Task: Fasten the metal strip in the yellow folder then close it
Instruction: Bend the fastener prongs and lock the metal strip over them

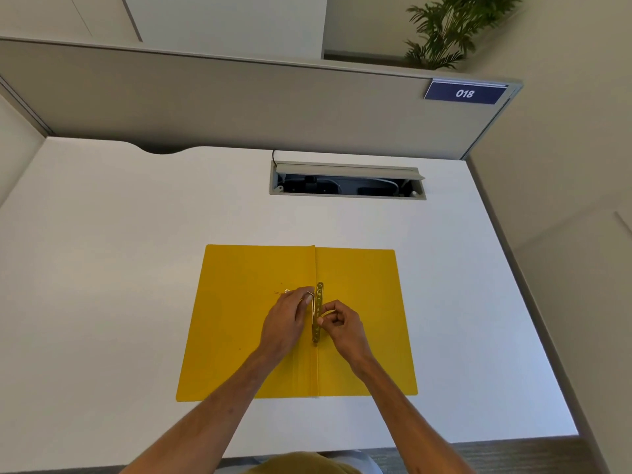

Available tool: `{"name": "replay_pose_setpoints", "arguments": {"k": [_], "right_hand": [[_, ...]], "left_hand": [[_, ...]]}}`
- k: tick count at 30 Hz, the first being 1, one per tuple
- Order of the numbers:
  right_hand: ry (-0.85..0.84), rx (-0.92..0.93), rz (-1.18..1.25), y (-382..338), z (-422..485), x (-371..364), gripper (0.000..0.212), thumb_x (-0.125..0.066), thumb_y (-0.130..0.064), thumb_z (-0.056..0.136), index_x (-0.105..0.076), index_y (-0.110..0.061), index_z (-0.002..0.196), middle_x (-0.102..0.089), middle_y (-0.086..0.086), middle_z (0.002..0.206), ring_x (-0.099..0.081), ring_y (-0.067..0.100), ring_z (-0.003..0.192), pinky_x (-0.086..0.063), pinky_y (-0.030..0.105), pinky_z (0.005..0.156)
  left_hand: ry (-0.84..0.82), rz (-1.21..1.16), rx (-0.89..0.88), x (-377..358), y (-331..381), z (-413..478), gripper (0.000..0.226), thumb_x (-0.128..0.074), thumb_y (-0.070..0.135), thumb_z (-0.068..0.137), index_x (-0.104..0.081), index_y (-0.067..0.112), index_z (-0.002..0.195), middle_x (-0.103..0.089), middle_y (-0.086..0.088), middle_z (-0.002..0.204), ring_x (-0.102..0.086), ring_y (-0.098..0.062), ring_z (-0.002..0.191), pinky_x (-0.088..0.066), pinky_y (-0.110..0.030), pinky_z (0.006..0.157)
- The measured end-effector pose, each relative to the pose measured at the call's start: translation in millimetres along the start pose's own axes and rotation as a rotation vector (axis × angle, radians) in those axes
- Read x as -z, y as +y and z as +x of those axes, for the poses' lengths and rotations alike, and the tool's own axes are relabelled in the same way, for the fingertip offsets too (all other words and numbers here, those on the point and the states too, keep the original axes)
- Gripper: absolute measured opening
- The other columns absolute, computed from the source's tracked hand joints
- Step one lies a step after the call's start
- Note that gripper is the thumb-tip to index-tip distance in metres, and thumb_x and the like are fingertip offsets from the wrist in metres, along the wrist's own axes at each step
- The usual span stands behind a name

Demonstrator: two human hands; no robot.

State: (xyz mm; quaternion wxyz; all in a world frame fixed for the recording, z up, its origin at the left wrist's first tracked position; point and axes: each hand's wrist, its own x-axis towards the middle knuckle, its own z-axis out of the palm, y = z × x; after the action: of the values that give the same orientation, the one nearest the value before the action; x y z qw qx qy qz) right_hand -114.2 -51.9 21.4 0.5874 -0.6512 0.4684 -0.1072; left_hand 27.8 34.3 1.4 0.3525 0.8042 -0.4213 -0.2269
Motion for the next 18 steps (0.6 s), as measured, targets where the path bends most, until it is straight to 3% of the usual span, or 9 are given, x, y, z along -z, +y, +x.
{"name": "replay_pose_setpoints", "arguments": {"k": [9, 13, 18], "right_hand": [[-0.038, -0.012, -0.034, 3, -2, -2, 0.011, -0.075, -0.011, 0.096, -0.074, -0.016, 0.106, -0.075, 0.019, 0.093, -0.063, 0.010, 0.079, -0.052, 0.028, 0.077], [-0.045, -0.014, -0.059, 5, -3, -3, 0.011, -0.075, -0.011, 0.096, -0.075, -0.015, 0.106, -0.076, 0.019, 0.095, -0.063, 0.010, 0.081, -0.051, 0.028, 0.078], [-0.013, -0.024, -0.048, 6, -3, 0, 0.010, -0.074, -0.010, 0.097, -0.074, -0.015, 0.105, -0.076, 0.017, 0.095, -0.063, 0.010, 0.080, -0.052, 0.028, 0.075]], "left_hand": [[-0.098, 0.187, -0.044, 3, 3, 9, 0.032, -0.047, 0.025, 0.116, -0.067, 0.018, 0.140, -0.069, 0.000, 0.139, -0.058, -0.024, 0.131, -0.056, -0.041, 0.097], [-0.122, 0.203, -0.051, 6, 7, 13, 0.035, -0.047, 0.025, 0.115, -0.067, 0.024, 0.144, -0.066, 0.003, 0.141, -0.057, -0.023, 0.130, -0.055, -0.043, 0.100], [-0.148, 0.233, -0.035, 5, 6, 13, 0.033, -0.047, 0.030, 0.116, -0.068, 0.016, 0.138, -0.066, 0.000, 0.138, -0.057, -0.027, 0.126, -0.054, -0.044, 0.098]]}}
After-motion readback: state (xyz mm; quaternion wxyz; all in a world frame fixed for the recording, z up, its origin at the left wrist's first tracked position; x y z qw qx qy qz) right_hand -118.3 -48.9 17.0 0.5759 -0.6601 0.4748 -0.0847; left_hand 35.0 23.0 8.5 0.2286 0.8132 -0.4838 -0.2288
